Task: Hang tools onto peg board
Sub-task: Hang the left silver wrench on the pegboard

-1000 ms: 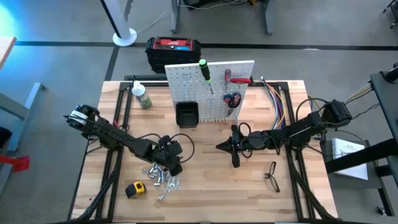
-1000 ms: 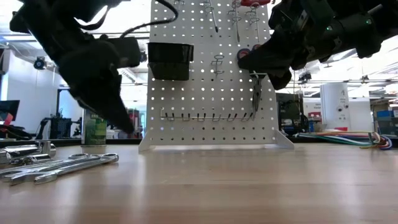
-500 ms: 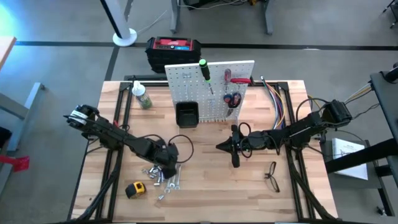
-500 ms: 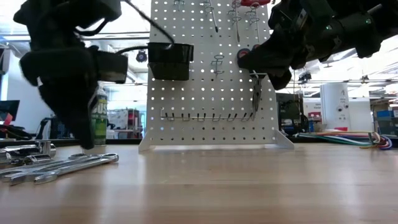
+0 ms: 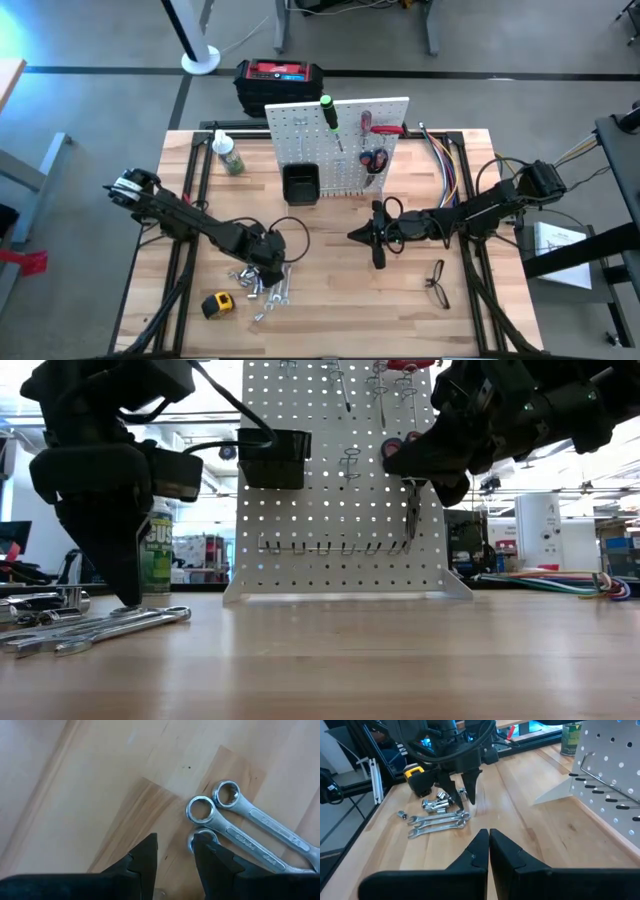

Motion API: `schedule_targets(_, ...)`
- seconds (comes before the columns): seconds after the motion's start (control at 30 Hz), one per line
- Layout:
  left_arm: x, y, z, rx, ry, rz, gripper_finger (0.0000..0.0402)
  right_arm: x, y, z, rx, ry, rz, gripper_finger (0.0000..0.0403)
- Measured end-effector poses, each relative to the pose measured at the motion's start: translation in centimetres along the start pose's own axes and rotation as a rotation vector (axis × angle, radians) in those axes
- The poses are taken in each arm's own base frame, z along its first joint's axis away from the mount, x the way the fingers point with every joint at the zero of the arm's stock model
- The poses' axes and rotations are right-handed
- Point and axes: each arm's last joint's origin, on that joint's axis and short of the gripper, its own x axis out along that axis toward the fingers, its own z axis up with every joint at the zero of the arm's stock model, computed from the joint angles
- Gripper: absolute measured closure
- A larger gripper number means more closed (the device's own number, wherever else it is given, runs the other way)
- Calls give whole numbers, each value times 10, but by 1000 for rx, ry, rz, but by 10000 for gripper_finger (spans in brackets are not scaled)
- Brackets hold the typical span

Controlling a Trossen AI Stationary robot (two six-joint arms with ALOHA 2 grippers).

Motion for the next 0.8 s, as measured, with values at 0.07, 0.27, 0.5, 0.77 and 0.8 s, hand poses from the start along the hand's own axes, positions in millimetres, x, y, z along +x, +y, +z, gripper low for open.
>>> schedule_targets(0.07, 4, -1, 0, 0, 4, -6, 285, 0, 0, 0, 0, 0, -1, 403)
schedule_targets(0.27, 17, -2, -2, 16, 56, 9, 286, 1, -3, 1, 2, -2, -13, 403)
schedule_targets(0.5, 24, -2, -5, 39, 78, 33, 317, 1, -3, 2, 3, -6, -16, 403)
schedule_targets(0.77, 16, -5, 0, 69, 27, 42, 397, 3, -2, 6, -21, -17, -11, 403)
schedule_targets(0.8, 13, -7, 3, 77, 14, 44, 398, 3, -2, 7, -24, -19, -12, 403)
